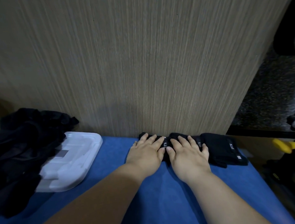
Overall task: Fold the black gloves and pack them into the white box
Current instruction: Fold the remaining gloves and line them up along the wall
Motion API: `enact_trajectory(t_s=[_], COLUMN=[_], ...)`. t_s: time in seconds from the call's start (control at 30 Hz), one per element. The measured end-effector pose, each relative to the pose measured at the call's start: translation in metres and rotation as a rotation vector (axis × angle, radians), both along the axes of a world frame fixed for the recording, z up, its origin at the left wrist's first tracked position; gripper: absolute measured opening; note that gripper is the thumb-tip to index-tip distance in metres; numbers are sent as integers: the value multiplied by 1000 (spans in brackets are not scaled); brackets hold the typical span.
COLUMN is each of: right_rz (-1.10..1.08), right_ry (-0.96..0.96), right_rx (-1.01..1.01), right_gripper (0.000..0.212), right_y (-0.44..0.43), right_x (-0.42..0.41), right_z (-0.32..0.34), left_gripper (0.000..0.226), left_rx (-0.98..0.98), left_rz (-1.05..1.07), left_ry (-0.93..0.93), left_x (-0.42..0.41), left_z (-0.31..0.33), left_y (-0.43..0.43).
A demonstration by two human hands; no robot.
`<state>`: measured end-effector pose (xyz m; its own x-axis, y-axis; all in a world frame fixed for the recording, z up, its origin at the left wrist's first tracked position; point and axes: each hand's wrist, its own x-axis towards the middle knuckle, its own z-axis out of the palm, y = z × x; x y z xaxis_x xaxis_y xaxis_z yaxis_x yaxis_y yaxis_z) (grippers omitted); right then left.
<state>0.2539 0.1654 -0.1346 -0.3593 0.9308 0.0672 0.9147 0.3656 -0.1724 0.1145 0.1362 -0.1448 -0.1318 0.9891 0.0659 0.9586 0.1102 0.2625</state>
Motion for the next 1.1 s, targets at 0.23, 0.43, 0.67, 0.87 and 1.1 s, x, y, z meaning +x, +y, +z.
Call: enact_trajectory(t_s=[0.23,0.43,0.67,0.87,1.1], right_rz=[14,195,480,560,560], right_ry=[117,255,345,443,482], right_rx=[180,319,-48,-252,-249], right_gripper=[49,42,30,20,34], right_y=[-7,-37,-85,-135,-171], right_x=[2,-1,-47,-104,-172], right_z=[2,18,31,23,21], left_gripper=[54,53,37,12,31], left_rx=[32,223,292,596,500], left_rz=[50,153,484,726,870], left_ry=[-8,-84,-58,-166,-318], left_x=[3,-8,-68,-102,-140], left_z=[21,40,49,40,27], left_y=[-9,-79,-186,-250,-269])
